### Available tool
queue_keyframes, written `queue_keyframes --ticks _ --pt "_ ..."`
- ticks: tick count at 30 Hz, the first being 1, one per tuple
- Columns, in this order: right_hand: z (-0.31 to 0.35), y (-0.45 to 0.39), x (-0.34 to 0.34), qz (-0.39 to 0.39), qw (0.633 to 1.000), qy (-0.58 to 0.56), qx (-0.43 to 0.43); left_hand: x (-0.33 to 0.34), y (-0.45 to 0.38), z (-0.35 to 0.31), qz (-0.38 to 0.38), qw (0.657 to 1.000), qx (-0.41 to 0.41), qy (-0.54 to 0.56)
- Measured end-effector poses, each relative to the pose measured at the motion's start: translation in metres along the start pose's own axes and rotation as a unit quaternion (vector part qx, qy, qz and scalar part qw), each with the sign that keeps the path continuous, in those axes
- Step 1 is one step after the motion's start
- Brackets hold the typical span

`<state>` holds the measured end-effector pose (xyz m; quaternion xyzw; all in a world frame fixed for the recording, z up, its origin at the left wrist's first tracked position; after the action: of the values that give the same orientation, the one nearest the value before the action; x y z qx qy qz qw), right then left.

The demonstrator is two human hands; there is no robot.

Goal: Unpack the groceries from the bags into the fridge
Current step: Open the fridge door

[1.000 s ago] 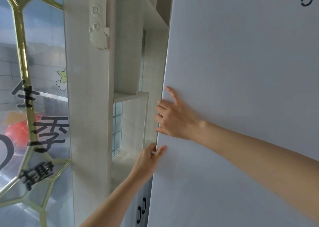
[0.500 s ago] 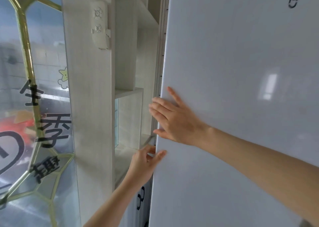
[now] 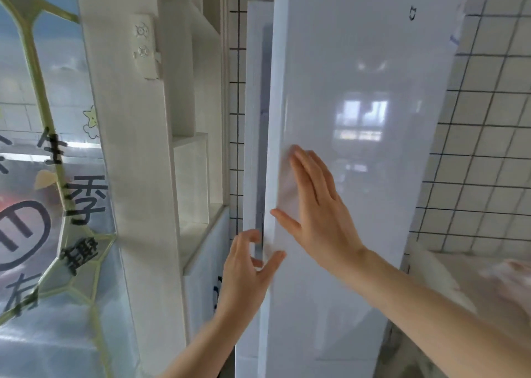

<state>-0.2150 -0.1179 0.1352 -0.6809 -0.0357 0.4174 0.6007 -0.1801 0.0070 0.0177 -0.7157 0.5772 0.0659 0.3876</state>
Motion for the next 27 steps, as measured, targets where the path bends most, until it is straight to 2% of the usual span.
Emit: queue_keyframes --ticks 5,14,18,22,27 --pt "0.001 0.038 -0.035 -0.019 0.995 -0.060 0.079 0.009 0.031 -0.026 0.051 0.997 0.024 -0.054" --pt "-0.009 0.099 -0.107 -0.038 0.956 -0.230 0.179 0.028 0.104 -0.093 0.000 0.995 0.095 -0.015" --pt "-0.014 0.121 -0.151 -0.056 0.945 -0.252 0.198 0.046 0.138 -0.126 -0.039 0.992 0.119 -0.018" --pt "-0.026 0.151 -0.198 -0.056 0.934 -0.271 0.227 0.078 0.173 -0.166 -0.032 0.990 0.139 0.013" --pt "-0.057 0.204 -0.257 -0.053 0.929 -0.263 0.256 0.126 0.217 -0.224 -0.022 0.982 0.185 -0.009"
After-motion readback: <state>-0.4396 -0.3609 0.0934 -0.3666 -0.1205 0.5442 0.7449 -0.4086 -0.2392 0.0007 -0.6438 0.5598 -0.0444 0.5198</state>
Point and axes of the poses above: each hand's wrist, its own y-axis away from the middle knuckle, its own x-axis out of the palm, z = x × y, the point moved 6 cm from there along -y, towards the middle knuckle, and after that the axes turned 14 degrees about -y, right-handed, at the moved point
